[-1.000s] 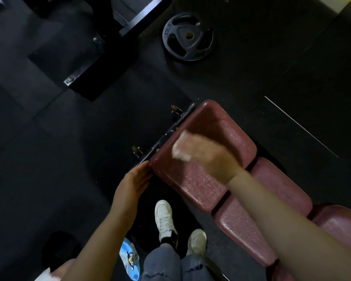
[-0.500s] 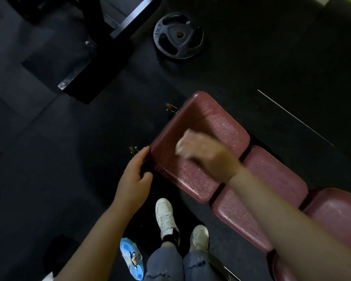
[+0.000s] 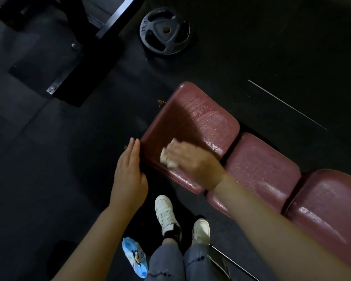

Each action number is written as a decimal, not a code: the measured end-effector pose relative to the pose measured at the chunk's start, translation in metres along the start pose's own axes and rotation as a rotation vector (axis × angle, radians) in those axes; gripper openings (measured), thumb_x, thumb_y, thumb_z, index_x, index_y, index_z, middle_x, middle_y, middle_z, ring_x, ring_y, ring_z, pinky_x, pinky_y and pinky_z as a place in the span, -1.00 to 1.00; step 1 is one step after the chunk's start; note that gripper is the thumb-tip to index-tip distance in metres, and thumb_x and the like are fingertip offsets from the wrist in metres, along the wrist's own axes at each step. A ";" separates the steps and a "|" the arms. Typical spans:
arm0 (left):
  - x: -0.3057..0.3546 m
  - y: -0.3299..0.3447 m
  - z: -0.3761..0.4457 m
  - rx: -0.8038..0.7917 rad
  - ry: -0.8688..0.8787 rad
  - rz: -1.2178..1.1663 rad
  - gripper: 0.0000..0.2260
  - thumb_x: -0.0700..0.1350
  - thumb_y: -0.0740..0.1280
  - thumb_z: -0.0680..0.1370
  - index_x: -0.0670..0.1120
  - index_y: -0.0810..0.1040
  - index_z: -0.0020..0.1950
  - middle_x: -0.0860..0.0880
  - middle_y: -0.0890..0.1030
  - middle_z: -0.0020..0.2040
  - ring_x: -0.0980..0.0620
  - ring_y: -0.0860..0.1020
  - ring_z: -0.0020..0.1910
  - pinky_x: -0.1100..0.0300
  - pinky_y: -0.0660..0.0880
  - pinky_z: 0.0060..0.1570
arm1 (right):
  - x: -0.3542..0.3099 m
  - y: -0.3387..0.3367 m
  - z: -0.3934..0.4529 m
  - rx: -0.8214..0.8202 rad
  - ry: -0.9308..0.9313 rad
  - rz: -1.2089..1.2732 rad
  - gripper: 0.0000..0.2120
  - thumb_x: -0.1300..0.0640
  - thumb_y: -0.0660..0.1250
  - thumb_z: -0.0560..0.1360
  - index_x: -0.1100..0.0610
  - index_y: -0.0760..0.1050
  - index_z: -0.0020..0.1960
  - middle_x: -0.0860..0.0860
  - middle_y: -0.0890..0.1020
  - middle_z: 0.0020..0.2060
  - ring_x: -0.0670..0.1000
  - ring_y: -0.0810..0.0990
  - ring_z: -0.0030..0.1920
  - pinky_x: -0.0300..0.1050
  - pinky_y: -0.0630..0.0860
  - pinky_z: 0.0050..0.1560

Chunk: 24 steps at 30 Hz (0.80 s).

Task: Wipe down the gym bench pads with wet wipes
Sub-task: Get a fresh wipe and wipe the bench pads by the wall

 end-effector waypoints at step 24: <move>0.013 0.012 0.002 0.024 0.112 0.205 -0.30 -0.30 0.25 0.55 -0.05 0.04 0.63 0.01 -0.01 0.64 0.01 -0.02 0.61 0.02 0.05 0.53 | 0.038 -0.007 -0.035 0.268 0.768 0.038 -0.75 0.29 0.25 0.56 0.14 0.60 0.16 0.11 0.65 0.12 0.13 0.64 0.11 0.01 0.59 0.06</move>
Point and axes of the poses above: each hand's wrist, its own z-axis towards the middle knuckle, its own y-axis out of the palm, x = y × z, the point moved 4 cm from there along z, towards the middle knuckle
